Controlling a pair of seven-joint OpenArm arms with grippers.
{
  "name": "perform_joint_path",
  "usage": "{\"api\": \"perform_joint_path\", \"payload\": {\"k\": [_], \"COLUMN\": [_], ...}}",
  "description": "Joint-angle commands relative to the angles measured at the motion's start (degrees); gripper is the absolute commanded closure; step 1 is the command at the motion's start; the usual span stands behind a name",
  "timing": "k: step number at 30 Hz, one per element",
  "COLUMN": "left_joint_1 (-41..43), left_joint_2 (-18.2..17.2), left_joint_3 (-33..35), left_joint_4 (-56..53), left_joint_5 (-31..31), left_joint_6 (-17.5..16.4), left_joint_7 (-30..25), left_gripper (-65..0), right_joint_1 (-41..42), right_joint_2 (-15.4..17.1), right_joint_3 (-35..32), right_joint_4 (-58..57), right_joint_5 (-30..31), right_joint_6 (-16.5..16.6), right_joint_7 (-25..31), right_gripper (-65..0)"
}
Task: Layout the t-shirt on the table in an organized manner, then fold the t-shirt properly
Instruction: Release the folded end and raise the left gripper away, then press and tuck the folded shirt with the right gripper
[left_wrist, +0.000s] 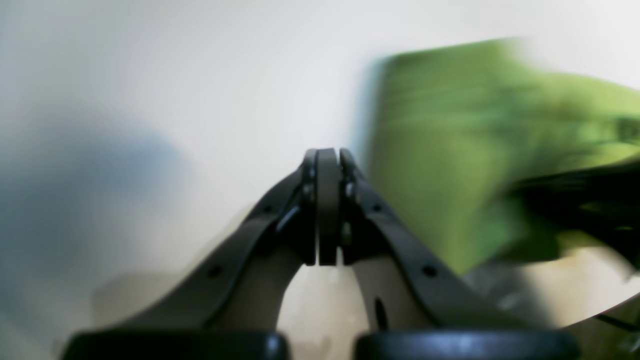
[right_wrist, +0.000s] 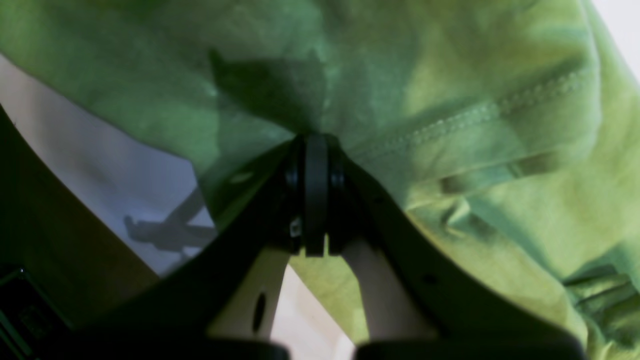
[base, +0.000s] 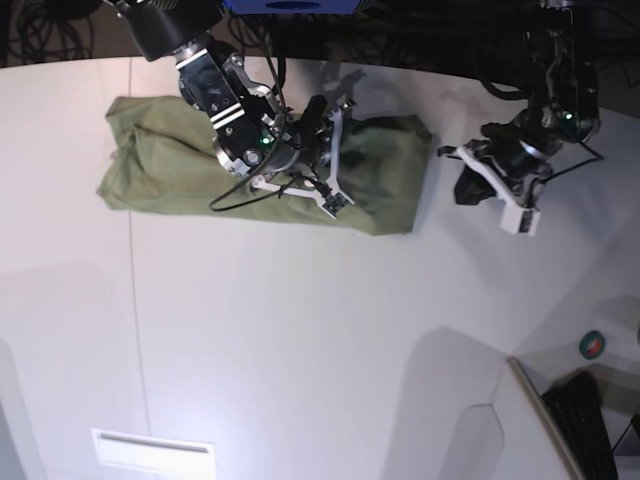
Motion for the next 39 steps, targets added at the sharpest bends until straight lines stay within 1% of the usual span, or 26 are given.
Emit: {"api": "perform_joint_path", "payload": {"k": [1, 6, 8, 10, 12, 13, 15, 17, 25, 28, 30, 35, 39], "left_joint_1": [-1.17, -7.23, -9.26, -10.66, -11.19, -11.19, -11.19, -10.75, -8.99, -8.46, -8.29, -7.58, -6.44], "left_joint_2": [-0.16, 1.07, 1.24, 1.07, 1.07, 1.07, 1.07, 1.15, 0.27, 0.27, 0.36, 0.89, 1.86], "left_joint_3": [2.11, 12.04, 15.82, 17.84, 18.02, 18.02, 18.02, 17.93, 17.93, 17.93, 17.93, 18.81, 18.81], "left_joint_4": [0.36, -7.46, -11.33, -14.67, -17.57, -18.62, -19.86, -19.5, -9.13, -5.61, -4.56, -4.91, -4.91], "left_joint_5": [-0.57, -0.57, -0.57, -0.49, 0.92, 2.85, 6.99, 9.62, 7.51, 7.6, 7.6, 7.6, 7.86], "left_joint_6": [0.86, 5.95, 6.57, 6.66, 6.66, 6.75, 7.54, 7.71, 7.71, 7.71, 7.71, 7.54, 7.54], "left_joint_7": [-0.89, -0.89, -0.89, -0.89, -0.97, -1.06, -1.15, -1.15, -0.8, 2.89, 4.83, 5.18, 5.27], "left_gripper": [0.0, 0.0, 0.0, 0.0, 0.0, 0.0, 0.0, 0.0, 0.0, 0.0, 0.0, 0.0, 0.0], "right_joint_1": [0.44, 0.35, 0.35, 0.35, 0.35, 0.35, 0.35, 0.35, 0.53, 0.09, -0.35, -0.26, -0.09], "right_joint_2": [-0.28, -0.28, -0.28, -0.28, -0.19, -0.19, 0.86, 1.13, 1.22, 1.39, 2.09, 3.85, 5.26], "right_joint_3": [-0.1, -0.1, -0.1, -0.1, -0.1, -0.1, -0.18, -0.27, -0.45, -0.45, -0.53, -0.18, -0.1], "right_joint_4": [0.39, 0.3, 0.3, 0.3, 0.3, 0.3, 0.48, 0.66, 0.92, 4.61, 8.48, 18.33, 21.75], "right_joint_5": [-0.26, -0.35, -0.35, -0.35, -0.35, -0.35, -0.35, -0.35, -0.35, -0.35, -0.35, -0.35, -0.43], "right_joint_6": [-0.6, -0.6, -0.6, -0.69, -0.69, -0.69, -0.69, -0.69, -0.69, -0.69, -0.69, -0.78, -0.78], "right_joint_7": [-0.02, -0.2, -0.2, -0.2, -0.2, -0.2, -0.2, -0.2, -0.28, -0.72, -3.27, -7.76, -9.87], "right_gripper": [0.0, 0.0, 0.0, 0.0, 0.0, 0.0, 0.0, 0.0, 0.0, 0.0, 0.0, 0.0, 0.0]}}
